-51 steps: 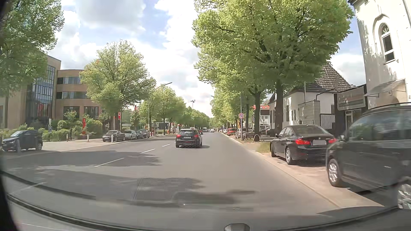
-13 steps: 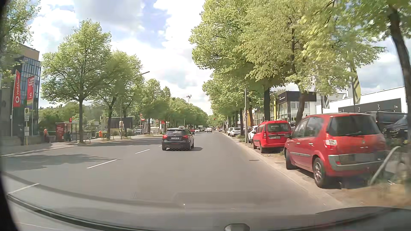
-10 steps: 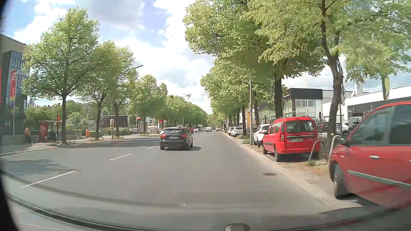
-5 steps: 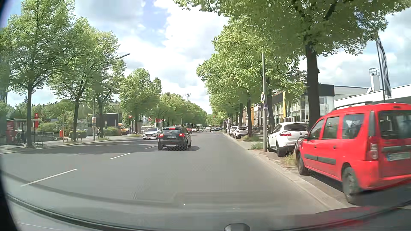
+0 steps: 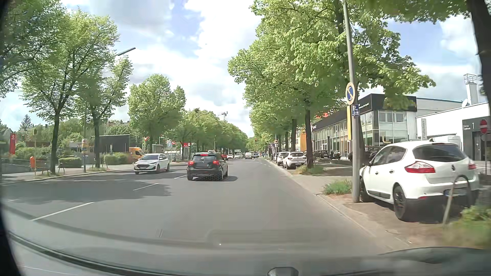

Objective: Follow the waypoints while adhering to traffic rules and regulations

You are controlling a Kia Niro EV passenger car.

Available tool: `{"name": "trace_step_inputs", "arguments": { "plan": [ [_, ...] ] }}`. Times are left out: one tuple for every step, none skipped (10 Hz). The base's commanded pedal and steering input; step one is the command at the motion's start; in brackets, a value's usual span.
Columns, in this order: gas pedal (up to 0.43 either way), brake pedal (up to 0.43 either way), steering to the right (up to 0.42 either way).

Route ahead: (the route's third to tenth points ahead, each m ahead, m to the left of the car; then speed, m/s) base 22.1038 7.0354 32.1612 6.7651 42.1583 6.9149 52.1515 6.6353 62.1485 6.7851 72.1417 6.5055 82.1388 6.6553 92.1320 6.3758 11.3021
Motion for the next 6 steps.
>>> {"name": "trace_step_inputs", "arguments": {
  "plan": [
    [0.0,0.018,-0.011],
    [0.0,0.024,-0.014],
    [0.0,0.018,-0.014],
    [0.02,0.024,-0.017],
    [0.047,0.024,-0.022],
    [0.047,0.024,-0.029]
  ]
}}
